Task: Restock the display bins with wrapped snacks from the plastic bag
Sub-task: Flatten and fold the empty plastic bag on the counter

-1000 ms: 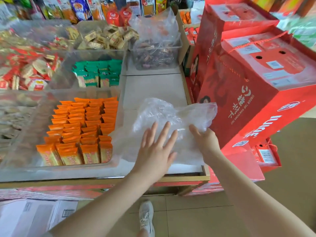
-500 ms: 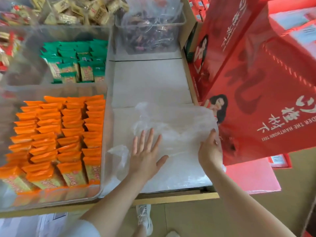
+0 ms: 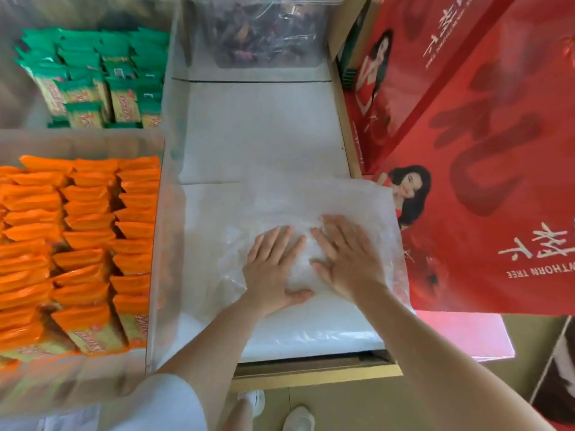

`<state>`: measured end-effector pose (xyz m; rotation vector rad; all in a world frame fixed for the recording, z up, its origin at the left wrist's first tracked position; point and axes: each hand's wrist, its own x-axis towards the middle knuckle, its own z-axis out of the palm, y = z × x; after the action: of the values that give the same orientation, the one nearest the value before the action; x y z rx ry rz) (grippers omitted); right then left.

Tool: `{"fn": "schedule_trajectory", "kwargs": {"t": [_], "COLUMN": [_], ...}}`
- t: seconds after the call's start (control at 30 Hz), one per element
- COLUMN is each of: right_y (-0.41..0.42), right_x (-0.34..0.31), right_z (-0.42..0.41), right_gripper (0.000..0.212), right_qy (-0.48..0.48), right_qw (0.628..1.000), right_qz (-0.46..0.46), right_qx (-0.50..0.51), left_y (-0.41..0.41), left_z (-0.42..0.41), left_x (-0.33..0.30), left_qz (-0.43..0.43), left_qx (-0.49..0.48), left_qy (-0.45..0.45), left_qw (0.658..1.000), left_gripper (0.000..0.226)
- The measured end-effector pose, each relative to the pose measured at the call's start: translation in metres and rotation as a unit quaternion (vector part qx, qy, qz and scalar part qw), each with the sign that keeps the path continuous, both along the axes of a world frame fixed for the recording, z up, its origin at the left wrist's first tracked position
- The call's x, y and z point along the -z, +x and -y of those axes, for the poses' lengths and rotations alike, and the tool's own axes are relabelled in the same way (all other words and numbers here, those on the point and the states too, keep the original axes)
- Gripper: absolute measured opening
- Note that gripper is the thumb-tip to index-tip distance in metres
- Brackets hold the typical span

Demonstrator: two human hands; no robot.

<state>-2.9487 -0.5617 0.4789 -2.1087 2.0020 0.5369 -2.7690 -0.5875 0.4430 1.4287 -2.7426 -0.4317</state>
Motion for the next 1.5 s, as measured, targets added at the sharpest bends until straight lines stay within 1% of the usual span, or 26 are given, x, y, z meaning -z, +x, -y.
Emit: {"fn": "schedule_trajectory", "kwargs": {"t": [0.03, 0.1, 0.17, 0.23, 0.33, 0.4, 0.5, 0.6, 0.63, 0.7, 0.73, 0.77, 0.87, 0.93, 0.97, 1.0, 1.03, 1.07, 1.13, 1.17, 1.2, 1.27, 1.33, 1.4, 1.5], "right_y": [-0.004, -0.008, -0.008, -0.008, -0.015, -0.015, 0.005, 0.029, 0.033, 0.033, 0.029, 0.024, 0.01, 0.015, 0.022, 0.029, 0.037, 0.046, 0.06, 0.062, 0.061, 0.049, 0.031, 0.014, 0.002], "right_x": [0.002, 0.008, 0.013, 0.012, 0.004, -0.001, -0.002, 0.001, 0.005, 0.011, 0.013, 0.014, 0.01, 0.002, -0.001, -0.002, -0.004, -0.006, -0.006, -0.001, 0.005, 0.017, 0.024, 0.024, 0.023], "right_z": [-0.004, -0.013, -0.019, -0.017, -0.013, -0.014, -0.018, -0.018, -0.018, -0.017, -0.018, -0.019, -0.022, -0.02, -0.015, -0.008, 0.002, 0.013, 0.037, 0.047, 0.055, 0.062, 0.061, 0.056, 0.048], "right_gripper": [0.06, 0.062, 0.068, 0.074, 0.075, 0.074, 0.07, 0.069, 0.07, 0.079, 0.085, 0.088, 0.086, 0.079, 0.069, 0.058, 0.054, 0.055, 0.064, 0.067, 0.068, 0.068, 0.075, 0.081, 0.08], "right_qy": [-0.011, -0.048, -0.08, -0.065, -0.023, -0.007, 0.018, 0.025, 0.025, 0.016, 0.017, 0.017, 0.012, -0.054, -0.103, -0.155, -0.196, -0.204, -0.166, -0.13, -0.094, -0.059, -0.071, -0.094, -0.084], "right_qw": [0.999, 0.993, 0.987, 0.985, 0.991, 0.996, 0.996, 0.992, 0.991, 0.993, 0.994, 0.995, 0.996, 0.994, 0.991, 0.985, 0.979, 0.977, 0.982, 0.988, 0.993, 0.997, 0.996, 0.992, 0.991], "right_qz": [0.015, 0.025, 0.019, 0.02, 0.034, 0.045, 0.089, 0.124, 0.126, 0.115, 0.102, 0.091, 0.052, 0.045, 0.049, 0.052, 0.053, 0.057, 0.052, 0.045, 0.044, 0.049, 0.052, 0.062, 0.052], "right_qx": [0.04, 0.102, 0.14, 0.156, 0.127, 0.072, -0.001, 0.011, 0.019, 0.024, 0.029, 0.042, 0.077, 0.08, 0.07, 0.047, 0.019, -0.014, -0.069, -0.075, -0.062, -0.019, 0.02, 0.059, 0.089], "left_y": [-0.001, -0.004, -0.005, -0.007, -0.006, 0.004, 0.033, 0.038, 0.03, 0.013, 0.009, 0.01, 0.024, 0.026, 0.024, 0.022, 0.021, 0.019, 0.018, 0.019, 0.019, 0.02, 0.022, 0.022, 0.021], "left_z": [0.0, 0.0, 0.0, 0.001, -0.001, -0.01, -0.03, -0.03, -0.024, -0.005, 0.004, 0.014, 0.027, 0.028, 0.029, 0.032, 0.035, 0.038, 0.045, 0.049, 0.051, 0.054, 0.056, 0.057, 0.058], "left_x": [0.001, 0.0, 0.005, 0.007, 0.004, 0.002, 0.004, -0.018, -0.028, -0.042, -0.042, -0.04, -0.021, -0.01, -0.007, -0.006, -0.005, -0.006, -0.011, -0.012, -0.011, -0.006, -0.003, -0.002, -0.003], "left_qz": [-0.013, -0.013, -0.016, -0.03, -0.022, -0.006, 0.016, 0.039, 0.058, 0.076, 0.07, 0.067, 0.086, 0.097, 0.097, 0.097, 0.104, 0.114, 0.102, 0.093, 0.089, 0.083, 0.091, 0.094, 0.099], "left_qx": [-0.014, -0.033, -0.051, -0.065, -0.085, -0.103, -0.164, -0.199, -0.194, -0.142, -0.122, -0.114, -0.15, -0.167, -0.169, -0.167, -0.16, -0.156, -0.142, -0.126, -0.108, -0.074, -0.069, -0.097, -0.113], "left_qy": [0.0, 0.01, 0.02, 0.015, 0.025, 0.026, 0.034, 0.039, 0.018, -0.069, -0.098, -0.103, -0.06, -0.035, -0.028, -0.025, -0.022, -0.025, -0.038, -0.045, -0.043, -0.058, -0.039, -0.022, -0.005], "left_qw": [1.0, 0.999, 0.998, 0.997, 0.996, 0.994, 0.986, 0.978, 0.979, 0.985, 0.985, 0.986, 0.983, 0.981, 0.981, 0.981, 0.981, 0.981, 0.984, 0.987, 0.989, 0.992, 0.993, 0.991, 0.989], "left_gripper": [0.095, 0.099, 0.102, 0.101, 0.104, 0.106, 0.108, 0.102, 0.095, 0.075, 0.073, 0.077, 0.093, 0.097, 0.098, 0.099, 0.099, 0.099, 0.097, 0.096, 0.096, 0.1, 0.106, 0.108, 0.104]}}
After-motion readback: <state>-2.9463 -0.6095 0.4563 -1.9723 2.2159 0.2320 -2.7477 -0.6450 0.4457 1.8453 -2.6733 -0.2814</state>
